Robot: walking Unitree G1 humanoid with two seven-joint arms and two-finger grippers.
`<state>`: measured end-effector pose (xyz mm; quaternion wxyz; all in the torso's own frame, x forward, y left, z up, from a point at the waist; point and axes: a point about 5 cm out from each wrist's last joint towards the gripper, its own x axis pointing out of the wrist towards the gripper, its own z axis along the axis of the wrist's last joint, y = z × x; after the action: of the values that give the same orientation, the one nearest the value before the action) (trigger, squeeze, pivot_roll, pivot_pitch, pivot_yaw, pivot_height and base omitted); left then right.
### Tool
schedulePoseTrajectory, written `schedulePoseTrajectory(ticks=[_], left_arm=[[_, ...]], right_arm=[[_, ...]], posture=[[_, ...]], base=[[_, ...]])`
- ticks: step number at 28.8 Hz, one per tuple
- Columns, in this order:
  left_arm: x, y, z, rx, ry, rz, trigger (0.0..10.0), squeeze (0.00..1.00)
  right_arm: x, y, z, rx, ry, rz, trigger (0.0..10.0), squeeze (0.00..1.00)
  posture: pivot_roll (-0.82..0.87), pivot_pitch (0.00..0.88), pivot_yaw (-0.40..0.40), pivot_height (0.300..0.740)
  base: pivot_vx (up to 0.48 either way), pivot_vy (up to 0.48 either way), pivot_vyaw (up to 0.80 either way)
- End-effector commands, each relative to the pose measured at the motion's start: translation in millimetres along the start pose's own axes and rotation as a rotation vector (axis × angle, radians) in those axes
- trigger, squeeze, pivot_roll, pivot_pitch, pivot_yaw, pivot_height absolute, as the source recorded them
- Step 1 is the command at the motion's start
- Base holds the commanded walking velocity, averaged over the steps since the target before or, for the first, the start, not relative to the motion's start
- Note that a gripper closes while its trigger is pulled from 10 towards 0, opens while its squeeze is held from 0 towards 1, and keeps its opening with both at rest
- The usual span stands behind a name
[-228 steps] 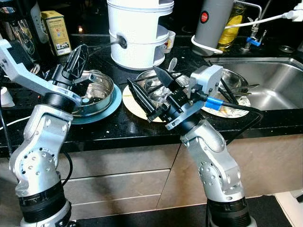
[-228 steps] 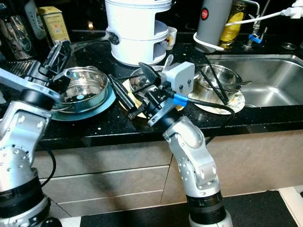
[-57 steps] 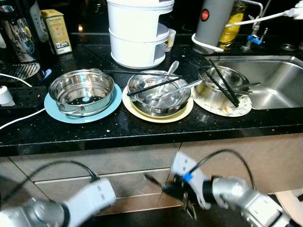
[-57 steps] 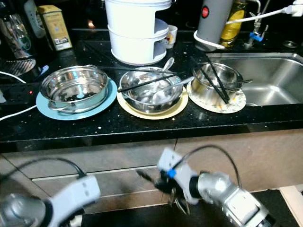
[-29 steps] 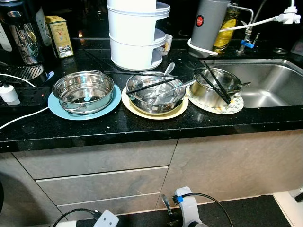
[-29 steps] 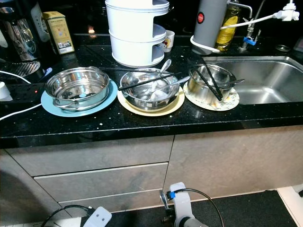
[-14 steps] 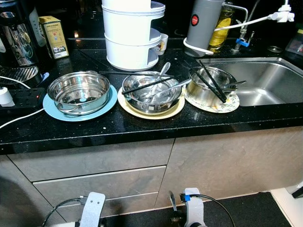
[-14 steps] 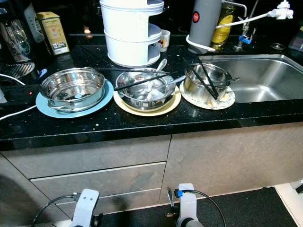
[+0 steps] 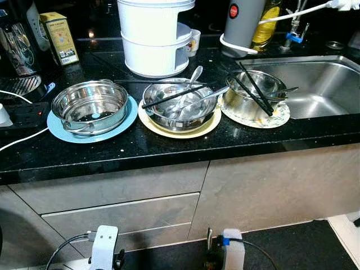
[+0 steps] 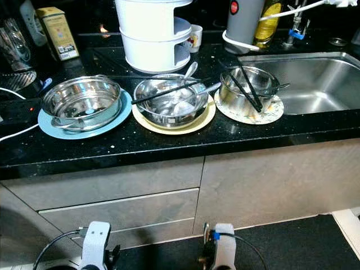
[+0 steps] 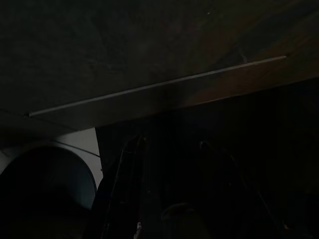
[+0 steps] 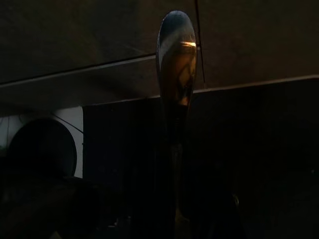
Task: Kitchen organization
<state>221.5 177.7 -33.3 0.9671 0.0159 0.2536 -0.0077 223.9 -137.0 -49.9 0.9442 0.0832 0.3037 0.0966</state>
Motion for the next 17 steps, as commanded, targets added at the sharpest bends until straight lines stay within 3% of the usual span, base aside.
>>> schedulePoseTrajectory(ticks=[1, 17], left_arm=[[-4.0, 1.2, -9.4, 0.023, 0.026, -0.016, 10.0, 0.00], [3.5, -1.9, -3.9, 0.042, 0.022, -0.029, 10.0, 0.00]], right_arm=[[-2.8, -0.8, -7.2, -0.001, 0.011, -0.008, 10.0, 0.00], [-1.2, -3.4, -2.0, -0.024, -0.004, -0.015, 10.0, 0.00]], posture=[[-0.04, 0.219, -0.026, 0.740], [-0.05, 0.218, -0.029, 0.740]], base=[[0.000, 0.000, 0.00], [0.000, 0.000, 0.00]])
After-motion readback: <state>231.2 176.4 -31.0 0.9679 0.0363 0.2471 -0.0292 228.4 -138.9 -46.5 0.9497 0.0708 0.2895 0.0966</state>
